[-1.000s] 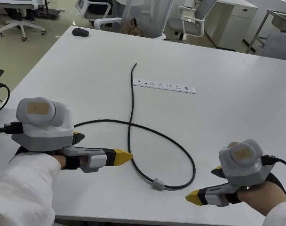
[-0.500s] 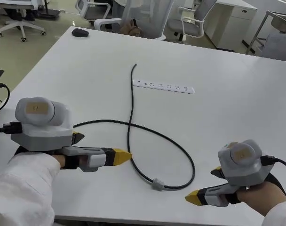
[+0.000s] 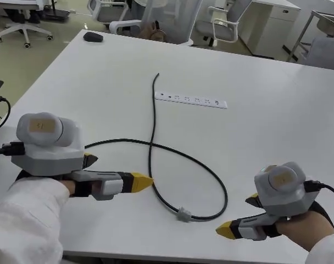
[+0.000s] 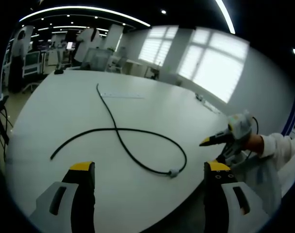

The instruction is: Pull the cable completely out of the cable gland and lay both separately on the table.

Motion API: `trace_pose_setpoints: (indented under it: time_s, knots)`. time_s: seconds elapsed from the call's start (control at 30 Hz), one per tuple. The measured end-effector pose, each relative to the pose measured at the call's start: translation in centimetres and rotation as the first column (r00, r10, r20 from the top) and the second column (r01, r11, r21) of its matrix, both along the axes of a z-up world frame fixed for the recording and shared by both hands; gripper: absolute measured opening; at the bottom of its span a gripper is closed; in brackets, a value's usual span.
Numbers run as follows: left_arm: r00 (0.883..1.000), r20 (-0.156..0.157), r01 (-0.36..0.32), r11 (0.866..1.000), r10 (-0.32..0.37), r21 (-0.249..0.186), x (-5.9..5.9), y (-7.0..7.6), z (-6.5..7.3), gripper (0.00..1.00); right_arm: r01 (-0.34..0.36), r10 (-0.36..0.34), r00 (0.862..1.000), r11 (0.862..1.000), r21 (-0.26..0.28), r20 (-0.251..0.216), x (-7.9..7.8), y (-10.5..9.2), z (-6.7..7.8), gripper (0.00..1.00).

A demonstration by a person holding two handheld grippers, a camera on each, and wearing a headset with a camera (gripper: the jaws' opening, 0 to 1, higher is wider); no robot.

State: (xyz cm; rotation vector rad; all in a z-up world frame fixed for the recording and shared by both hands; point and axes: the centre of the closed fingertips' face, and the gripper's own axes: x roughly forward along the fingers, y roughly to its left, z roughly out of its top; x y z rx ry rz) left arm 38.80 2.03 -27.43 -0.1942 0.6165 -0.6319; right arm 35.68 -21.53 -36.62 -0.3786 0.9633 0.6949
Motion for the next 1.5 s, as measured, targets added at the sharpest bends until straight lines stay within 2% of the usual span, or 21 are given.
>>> trace_pose_setpoints:
  time_s: [0.17,0.4,0.53,0.6,0.7,0.83,0.87,0.93,1.0,1.1,1.23,1.33,1.37,1.5]
  knots:
    - [1.0,-0.015,0.004,1.0,-0.004,0.016,-0.1,0.1,-0.4,0.93,-0.005,0.005,1.0,1.0,0.003,-0.008,-0.1,0.1,-0.1,0.71]
    - [1.0,-0.013,0.002,1.0,-0.001,0.015,-0.1,0.2,-0.4,0.92,-0.023,0.023,0.999,1.0,0.0,-0.036,-0.7,0.2,-0.6,0.69]
    - [1.0,-0.025,0.0,1.0,0.001,0.02,-0.1,0.4,-0.7,0.91,-0.022,0.022,0.999,1.0,0.02,-0.037,-0.6,0.5,-0.5,0.69]
    - [1.0,-0.029,0.001,1.0,-0.001,0.016,-0.1,0.3,-0.7,0.91,-0.023,0.025,0.998,0.999,0.044,-0.051,-0.6,1.0,-0.4,0.68]
    - [1.0,-0.024,0.005,1.0,-0.004,0.023,0.0,0.3,-0.7,0.91,-0.032,0.038,0.998,0.992,0.121,-0.041,-0.3,2.5,0.5,0.63]
    - [1.0,-0.028,0.006,0.999,-0.005,0.033,-0.1,0.4,-0.9,0.89,-0.074,0.081,0.996,0.984,0.165,-0.033,0.0,4.1,1.1,0.58]
    - [1.0,-0.03,0.006,0.999,-0.005,0.035,-0.1,0.4,-0.9,0.88,-0.112,0.124,0.991,0.973,0.201,-0.047,-0.3,5.2,1.2,0.53]
    - [0.999,-0.036,0.005,0.999,-0.003,0.046,-0.2,0.5,-1.1,0.85,-0.133,0.151,0.986,0.963,0.236,-0.063,-0.4,6.4,1.2,0.41]
    - [1.0,-0.027,0.003,0.998,-0.002,0.057,-0.1,0.6,-1.1,0.84,-0.182,0.198,0.979,0.957,0.225,-0.05,-0.2,7.2,1.0,0.35]
    - [1.0,-0.01,0.0,0.999,0.001,0.054,0.0,0.6,-0.8,0.83,-0.22,0.231,0.972,0.957,0.189,-0.038,0.5,7.8,0.3,0.36]
    - [1.0,-0.014,0.004,0.998,-0.004,0.06,-0.1,0.5,-0.9,0.82,-0.246,0.255,0.966,0.955,0.165,-0.037,1.2,8.4,-0.8,0.34]
    - [1.0,-0.025,0.017,0.998,-0.015,0.056,-0.3,0.4,-1.1,0.78,-0.269,0.276,0.961,0.953,0.142,-0.032,1.2,8.7,-1.6,0.28]
    - [1.0,-0.016,0.017,0.999,-0.016,0.05,-0.3,0.3,-1.0,0.77,-0.292,0.295,0.955,0.95,0.111,-0.018,1.4,8.7,-2.2,0.27]
    - [1.0,0.016,0.021,0.999,-0.022,0.047,0.0,0.1,-0.6,0.76,-0.331,0.334,0.942,0.941,0.075,-0.031,1.1,8.9,-3.6,0.26]
